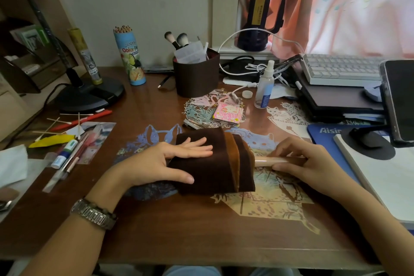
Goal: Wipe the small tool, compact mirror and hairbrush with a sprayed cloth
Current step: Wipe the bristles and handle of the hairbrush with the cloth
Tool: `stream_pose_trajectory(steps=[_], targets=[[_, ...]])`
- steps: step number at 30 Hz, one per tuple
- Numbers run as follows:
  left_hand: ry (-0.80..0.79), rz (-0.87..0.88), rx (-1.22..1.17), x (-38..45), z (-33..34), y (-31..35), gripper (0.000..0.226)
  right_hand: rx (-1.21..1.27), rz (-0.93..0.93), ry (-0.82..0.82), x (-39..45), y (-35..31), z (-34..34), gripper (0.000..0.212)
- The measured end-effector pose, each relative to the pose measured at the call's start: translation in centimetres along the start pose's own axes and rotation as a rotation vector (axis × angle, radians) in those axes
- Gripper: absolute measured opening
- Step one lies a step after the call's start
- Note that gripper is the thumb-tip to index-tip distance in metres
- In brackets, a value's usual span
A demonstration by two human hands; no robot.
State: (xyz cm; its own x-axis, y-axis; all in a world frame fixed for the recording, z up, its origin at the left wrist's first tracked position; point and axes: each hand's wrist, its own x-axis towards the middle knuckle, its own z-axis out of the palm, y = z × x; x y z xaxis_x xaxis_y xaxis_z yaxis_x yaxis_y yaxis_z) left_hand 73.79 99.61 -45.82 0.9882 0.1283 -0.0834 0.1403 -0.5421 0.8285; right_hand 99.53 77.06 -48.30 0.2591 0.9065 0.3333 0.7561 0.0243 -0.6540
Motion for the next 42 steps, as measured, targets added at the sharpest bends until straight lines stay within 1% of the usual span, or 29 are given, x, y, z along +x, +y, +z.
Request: stream_pose_trajectory(steps=[5, 8, 11, 14, 16, 19, 20, 24, 26, 29, 31, 34, 39, 42], targets=[[0.080, 0.020, 0.038, 0.6, 0.8, 0.2, 0.055, -0.006, -0.008, 0.017, 0.1, -0.5, 0.2, 0.019], [0.119, 0.061, 0.102, 1.4, 1.8, 0.7, 0.050, -0.023, -0.019, 0.018, 0.2, -0.8, 0.3, 0.017], [0.117, 0.086, 0.205, 2.2, 2.6, 1.0, 0.048, -0.022, -0.011, -0.005, 0.1, -0.9, 0.5, 0.017], [0.153, 0.107, 0.210, 2.4, 2.9, 1.3, 0.047, -0.033, 0.006, -0.048, 0.1, -1.0, 0.5, 0.019], [0.209, 0.142, 0.172, 2.2, 2.9, 1.7, 0.044, -0.009, 0.017, -0.089, 0.1, -1.3, 0.3, 0.019], [0.350, 0.137, 0.137, 1.5, 2.4, 1.8, 0.040, 0.028, 0.087, -0.145, 0.3, -2.2, 0.0, 0.011], [0.395, 0.120, 0.144, 1.3, 2.1, 1.7, 0.040, 0.027, 0.115, -0.156, 0.4, -2.5, -0.1, 0.013], [0.496, 0.025, 0.229, 0.5, 0.7, 1.3, 0.045, -0.020, 0.213, -0.221, 0.8, -3.2, -0.3, 0.037], [0.507, -0.036, 0.263, 0.3, 0.2, 1.3, 0.048, -0.021, 0.246, -0.263, 1.1, -3.4, -0.4, 0.044], [0.517, -0.092, 0.279, 0.0, 0.1, 1.3, 0.042, 0.023, 0.274, -0.307, 1.6, -3.8, -0.5, 0.047], [0.494, -0.110, 0.226, -0.2, 0.4, 1.4, 0.038, 0.084, 0.286, -0.327, 1.9, -4.1, -0.4, 0.043], [0.482, -0.125, 0.114, -0.3, 1.1, 1.5, 0.035, 0.098, 0.266, -0.334, 2.3, -4.1, 0.1, 0.041], [0.479, -0.140, 0.118, -0.3, 1.5, 1.1, 0.034, 0.190, 0.262, -0.246, 2.9, -4.6, 0.9, 0.031], [0.481, -0.158, 0.104, -0.2, 1.7, 1.1, 0.032, 0.240, 0.296, -0.192, 3.1, -5.0, 1.6, 0.026]])
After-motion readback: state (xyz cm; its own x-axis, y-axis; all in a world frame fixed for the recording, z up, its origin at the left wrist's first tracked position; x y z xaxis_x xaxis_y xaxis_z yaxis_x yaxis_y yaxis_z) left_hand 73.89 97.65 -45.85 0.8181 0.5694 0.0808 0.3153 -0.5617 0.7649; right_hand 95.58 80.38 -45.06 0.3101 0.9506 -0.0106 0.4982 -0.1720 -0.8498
